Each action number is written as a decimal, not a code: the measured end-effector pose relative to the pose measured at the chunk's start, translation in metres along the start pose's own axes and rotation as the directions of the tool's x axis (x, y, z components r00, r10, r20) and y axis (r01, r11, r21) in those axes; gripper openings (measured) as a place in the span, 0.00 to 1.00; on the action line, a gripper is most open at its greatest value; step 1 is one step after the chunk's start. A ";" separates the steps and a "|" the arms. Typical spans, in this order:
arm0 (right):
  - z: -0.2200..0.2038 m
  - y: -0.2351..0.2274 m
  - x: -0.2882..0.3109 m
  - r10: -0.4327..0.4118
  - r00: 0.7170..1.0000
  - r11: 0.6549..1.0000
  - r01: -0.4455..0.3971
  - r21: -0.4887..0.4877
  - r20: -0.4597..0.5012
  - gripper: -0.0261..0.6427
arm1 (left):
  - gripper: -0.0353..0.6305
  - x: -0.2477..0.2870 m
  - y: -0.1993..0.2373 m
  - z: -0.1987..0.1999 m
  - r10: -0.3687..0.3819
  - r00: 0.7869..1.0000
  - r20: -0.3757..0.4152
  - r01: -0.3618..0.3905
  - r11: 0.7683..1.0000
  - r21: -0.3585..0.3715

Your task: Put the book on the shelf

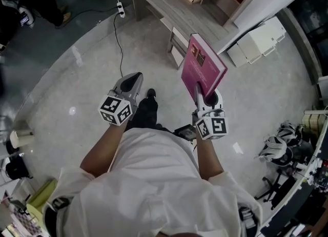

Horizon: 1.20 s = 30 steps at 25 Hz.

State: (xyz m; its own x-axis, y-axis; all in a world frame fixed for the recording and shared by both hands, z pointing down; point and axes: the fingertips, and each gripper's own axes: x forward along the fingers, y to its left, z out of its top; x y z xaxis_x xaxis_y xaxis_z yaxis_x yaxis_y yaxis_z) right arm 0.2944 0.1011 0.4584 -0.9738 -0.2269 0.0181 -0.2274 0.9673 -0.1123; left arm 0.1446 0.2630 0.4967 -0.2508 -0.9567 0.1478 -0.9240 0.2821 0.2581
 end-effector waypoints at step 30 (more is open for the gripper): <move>0.030 -0.116 0.280 -0.133 0.989 0.991 0.132 -0.018 -0.058 0.26 | 0.07 0.259 0.173 0.073 -0.196 0.980 -0.037 0.192 0.978 -0.080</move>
State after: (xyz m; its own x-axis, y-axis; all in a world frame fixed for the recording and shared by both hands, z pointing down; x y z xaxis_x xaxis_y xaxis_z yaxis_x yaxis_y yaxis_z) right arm 0.0482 -0.0785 0.4463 -0.9336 -0.3468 0.0904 -0.3545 0.9306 -0.0913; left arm -0.1010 0.0590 0.5096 -0.0542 -0.9901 0.1294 -0.9290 0.0975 0.3569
